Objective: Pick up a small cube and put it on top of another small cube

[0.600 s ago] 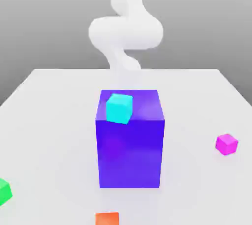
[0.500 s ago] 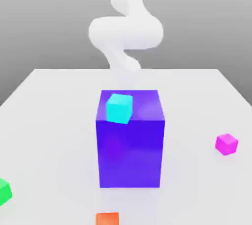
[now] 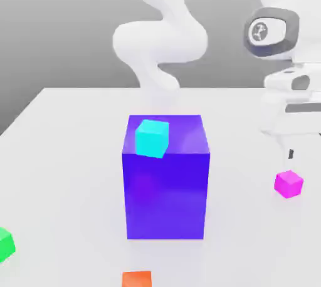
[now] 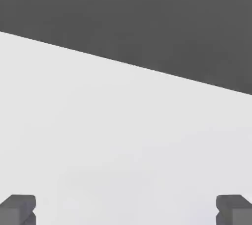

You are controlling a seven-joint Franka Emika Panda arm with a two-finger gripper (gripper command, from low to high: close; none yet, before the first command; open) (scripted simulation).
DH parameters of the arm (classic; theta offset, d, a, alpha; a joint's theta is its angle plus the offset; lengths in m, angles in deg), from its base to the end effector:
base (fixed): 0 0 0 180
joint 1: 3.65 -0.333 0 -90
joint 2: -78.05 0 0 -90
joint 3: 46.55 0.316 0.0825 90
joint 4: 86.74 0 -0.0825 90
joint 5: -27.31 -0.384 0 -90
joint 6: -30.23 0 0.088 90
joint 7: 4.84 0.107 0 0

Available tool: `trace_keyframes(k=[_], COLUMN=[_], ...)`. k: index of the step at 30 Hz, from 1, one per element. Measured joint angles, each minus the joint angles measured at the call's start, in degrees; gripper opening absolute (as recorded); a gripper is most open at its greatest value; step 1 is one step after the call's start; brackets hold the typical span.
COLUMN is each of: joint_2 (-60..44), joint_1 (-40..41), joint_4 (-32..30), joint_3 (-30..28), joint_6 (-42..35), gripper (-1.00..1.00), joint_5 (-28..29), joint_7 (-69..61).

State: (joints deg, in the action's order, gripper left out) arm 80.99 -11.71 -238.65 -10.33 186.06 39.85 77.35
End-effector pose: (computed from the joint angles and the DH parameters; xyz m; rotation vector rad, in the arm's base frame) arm 0.3065 0.3067 0.2656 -3.0116 0.7140 -0.2550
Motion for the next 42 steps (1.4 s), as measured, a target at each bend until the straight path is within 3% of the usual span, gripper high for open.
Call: trace_keyframes(k=[4, 6, 15, 16, 22, 27, 34, 42], joint_2=[-8.11, -11.12, -22.29, -23.41, -23.97, -19.66, -10.96, -11.38], joint_1=[-5.37, -7.25, -20.39, -22.13, -23.01, -17.21, -9.22, 2.83], joint_4=[-3.91, -4.09, -0.70, -0.33, -0.15, -1.60, -4.51, 2.28], joint_3=[2.59, 1.17, -15.60, -17.72, -18.78, -11.43, -0.06, -6.39], joint_6=[4.71, 6.52, 13.23, 13.99, 14.48, 11.79, 6.75, 2.01], gripper=[0.00, 0.00, 0.00, -1.00, -1.00, -1.00, -1.00, -1.00], joint_5=[1.82, 4.73, 23.39, 25.14, 26.04, 18.84, 3.01, -4.26], joint_7=[6.58, 9.73, 24.32, 25.67, 26.37, 20.89, 8.82, -1.51])
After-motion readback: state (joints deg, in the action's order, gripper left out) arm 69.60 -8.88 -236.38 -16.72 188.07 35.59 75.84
